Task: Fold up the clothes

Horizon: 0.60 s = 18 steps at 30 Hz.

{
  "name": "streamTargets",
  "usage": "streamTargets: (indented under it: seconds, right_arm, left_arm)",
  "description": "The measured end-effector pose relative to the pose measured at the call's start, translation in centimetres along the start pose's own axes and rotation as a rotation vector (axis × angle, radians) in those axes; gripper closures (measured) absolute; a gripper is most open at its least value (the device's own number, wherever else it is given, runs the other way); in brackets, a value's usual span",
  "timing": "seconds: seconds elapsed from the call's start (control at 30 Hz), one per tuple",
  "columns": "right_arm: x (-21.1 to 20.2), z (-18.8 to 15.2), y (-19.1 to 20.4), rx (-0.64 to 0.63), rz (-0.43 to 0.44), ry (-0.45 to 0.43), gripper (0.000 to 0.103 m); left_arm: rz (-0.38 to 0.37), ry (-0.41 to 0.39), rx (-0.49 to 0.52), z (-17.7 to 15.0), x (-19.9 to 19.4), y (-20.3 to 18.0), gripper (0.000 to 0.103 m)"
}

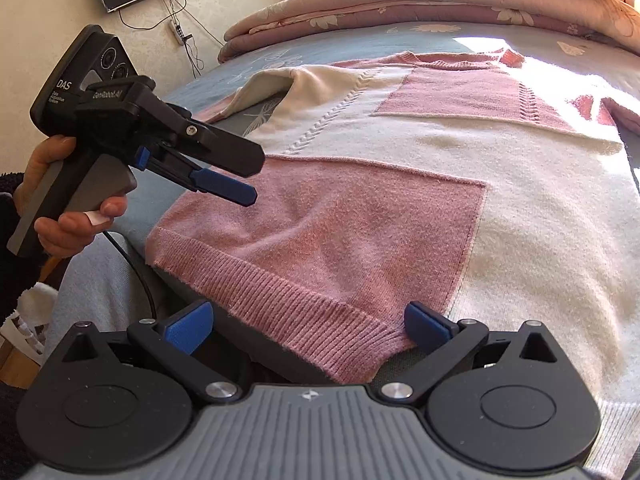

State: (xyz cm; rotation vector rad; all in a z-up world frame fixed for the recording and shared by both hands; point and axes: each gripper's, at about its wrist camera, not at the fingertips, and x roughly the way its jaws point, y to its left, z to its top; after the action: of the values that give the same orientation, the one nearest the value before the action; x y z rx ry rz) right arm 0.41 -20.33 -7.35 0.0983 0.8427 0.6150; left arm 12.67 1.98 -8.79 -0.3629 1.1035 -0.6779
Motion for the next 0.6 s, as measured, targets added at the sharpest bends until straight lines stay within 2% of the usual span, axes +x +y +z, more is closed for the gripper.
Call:
streamTargets:
  seconds: [0.03, 0.13, 0.2, 0.27, 0.37, 0.5, 0.6]
  right_arm:
    - [0.0, -0.1, 0.0, -0.002, 0.001, -0.003, 0.0]
    - [0.0, -0.2, -0.1, -0.007, 0.002, -0.014, 0.0]
    - [0.0, -0.3, 0.0, -0.013, 0.0, -0.018, 0.0]
    - [-0.2, -0.2, 0.3, -0.016, -0.007, -0.025, 0.0]
    - [-0.3, 0.2, 0.8, -0.019, 0.034, -0.054, 0.0]
    - [0.9, 0.9, 2.0, -0.065, 0.074, -0.044, 0.0]
    - [0.9, 0.4, 1.7, -0.062, 0.072, -0.041, 0.0]
  left_arm:
    - [-0.017, -0.02, -0.026, 0.1, -0.4, 0.6, 0.001]
    - [0.033, -0.084, -0.136, 0.5, -2.0, 2.2, 0.001]
    - [0.023, -0.111, -0.17, 0.6, -3.0, 2.3, 0.001]
    - [-0.023, -0.106, -0.142, 0.2, -3.4, 1.4, 0.001]
    - [-0.059, -0.083, -0.1, -0.5, -2.7, -0.3, 0.001]
    - [-0.118, -0.044, -0.109, -1.3, -0.6, -1.3, 0.001]
    - [-0.08, -0.043, -0.135, -1.6, 0.4, -0.6, 0.001]
